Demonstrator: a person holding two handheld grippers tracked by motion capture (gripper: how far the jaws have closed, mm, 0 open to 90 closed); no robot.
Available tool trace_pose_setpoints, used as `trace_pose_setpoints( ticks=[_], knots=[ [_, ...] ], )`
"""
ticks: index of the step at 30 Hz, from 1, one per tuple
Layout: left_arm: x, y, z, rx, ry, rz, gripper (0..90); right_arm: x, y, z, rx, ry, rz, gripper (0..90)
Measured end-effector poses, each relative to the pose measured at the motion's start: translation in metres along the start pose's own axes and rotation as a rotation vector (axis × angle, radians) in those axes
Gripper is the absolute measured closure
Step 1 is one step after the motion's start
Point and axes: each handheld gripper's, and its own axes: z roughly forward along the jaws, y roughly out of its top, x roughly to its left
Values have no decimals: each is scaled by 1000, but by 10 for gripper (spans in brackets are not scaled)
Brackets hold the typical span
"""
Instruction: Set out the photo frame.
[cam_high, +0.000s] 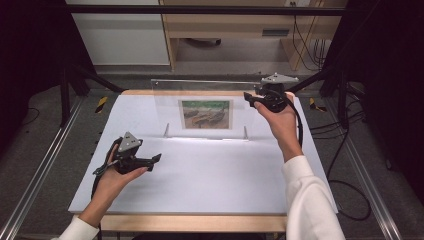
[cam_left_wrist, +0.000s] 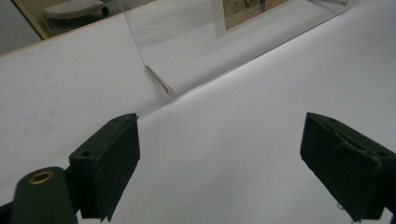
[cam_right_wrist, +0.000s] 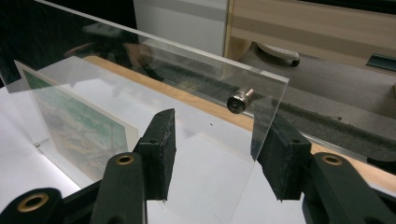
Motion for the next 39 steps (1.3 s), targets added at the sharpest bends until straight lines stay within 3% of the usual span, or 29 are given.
trace_pose_setpoints(
  ticks=[6,17,28,32,39],
  knots=[
    [3,-8,0,-7,6,-27,117,4,0,0,9,-23,-17,430],
    [9,-21,-6,-6,41,-37,113,10,-9,-15,-4,-59,0,184],
    [9,-31,-8,8,62,-56,106,13,-31,-43,-35,-70,20,124],
    [10,-30,-9,10,67,-51,106,13,-39,-52,-38,-93,24,94],
    [11,-34,-11,9,80,-71,106,10,-50,-64,-57,-102,62,79]
  ],
)
